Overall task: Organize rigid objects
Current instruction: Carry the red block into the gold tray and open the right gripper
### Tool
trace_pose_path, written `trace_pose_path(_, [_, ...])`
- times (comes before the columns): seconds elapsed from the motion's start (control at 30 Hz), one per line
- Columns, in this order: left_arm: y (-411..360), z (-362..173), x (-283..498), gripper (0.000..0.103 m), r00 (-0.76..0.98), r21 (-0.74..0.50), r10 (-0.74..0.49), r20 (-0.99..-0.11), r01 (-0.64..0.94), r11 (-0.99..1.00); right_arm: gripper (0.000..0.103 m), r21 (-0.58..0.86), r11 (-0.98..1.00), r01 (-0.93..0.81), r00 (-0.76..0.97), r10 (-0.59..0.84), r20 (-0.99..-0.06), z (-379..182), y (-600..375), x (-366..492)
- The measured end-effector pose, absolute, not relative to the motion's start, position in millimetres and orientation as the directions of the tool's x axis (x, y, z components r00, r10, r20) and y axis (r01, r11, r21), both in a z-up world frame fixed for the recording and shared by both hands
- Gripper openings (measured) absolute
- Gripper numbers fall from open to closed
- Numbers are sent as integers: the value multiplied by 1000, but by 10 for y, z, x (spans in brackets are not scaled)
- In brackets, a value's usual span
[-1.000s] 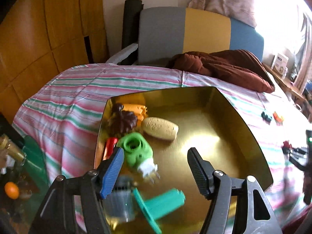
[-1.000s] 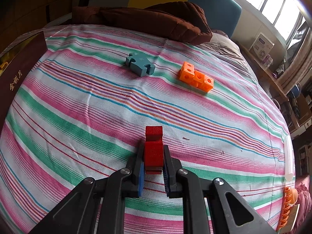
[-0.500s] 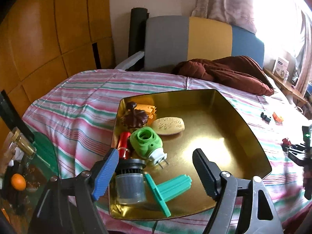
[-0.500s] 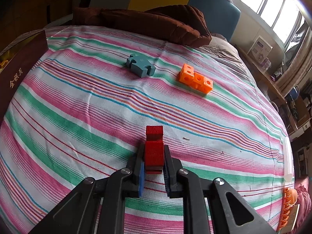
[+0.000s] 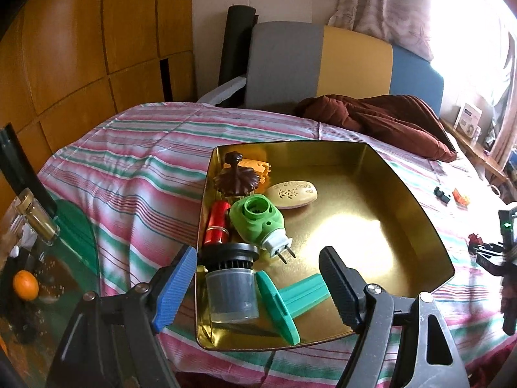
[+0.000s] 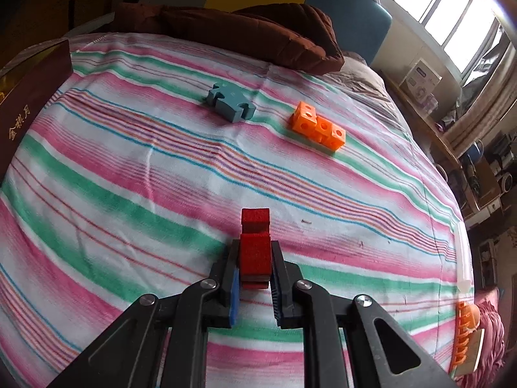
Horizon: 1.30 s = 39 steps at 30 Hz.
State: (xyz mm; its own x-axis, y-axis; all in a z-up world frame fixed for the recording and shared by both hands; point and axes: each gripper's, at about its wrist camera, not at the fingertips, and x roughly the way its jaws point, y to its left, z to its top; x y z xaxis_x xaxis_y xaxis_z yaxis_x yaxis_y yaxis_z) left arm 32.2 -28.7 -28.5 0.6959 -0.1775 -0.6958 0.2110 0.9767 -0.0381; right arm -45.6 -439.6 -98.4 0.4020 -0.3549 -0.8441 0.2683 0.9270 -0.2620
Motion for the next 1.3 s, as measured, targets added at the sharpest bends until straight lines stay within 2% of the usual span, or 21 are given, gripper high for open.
trace_pose_path(0.17, [-208,-310,319,79,694,-62,-183,-696,196,979,14,-94,953,287,398,-208,-894,-855,-4374,-491])
trace_pose_path(0.3, [-144,-327,307,79,697,-66,-179,-695,186,980,14,-27,968,251,466,-145,-873,-585,-4136,-453])
trace_pose_path(0.5, [8,-311,317,79,710,-81,-159,-686,143,986,14,101,994,51,613,49,-789,55,-3441,-228])
trace_pose_path(0.63, [110,-316,329,79,711,-87,-147,-688,120,989,14,131,985,-111,615,172,-769,200,-2808,21])
trace_pose_path(0.77, [209,-336,329,79,709,-89,-133,-693,100,991,14,128,966,-226,571,238,-785,93,-2128,222])
trace_pose_path(0.93, [303,-393,334,79,699,-97,-125,-704,79,992,14,173,958,-227,489,266,-831,-179,-1763,430])
trace_pose_path(1.07, [321,-429,345,79,696,-100,-121,-708,71,992,14,147,960,-237,452,243,-858,-371,-1549,536])
trace_pose_path(1.17, [310,-462,349,79,689,-97,-120,-715,72,993,23,165,951,-262,420,266,-867,-489,-1436,567])
trace_pose_path(1.3, [300,-479,340,79,687,-92,-119,-717,76,993,23,187,947,-262,411,285,-866,-542,-1414,531])
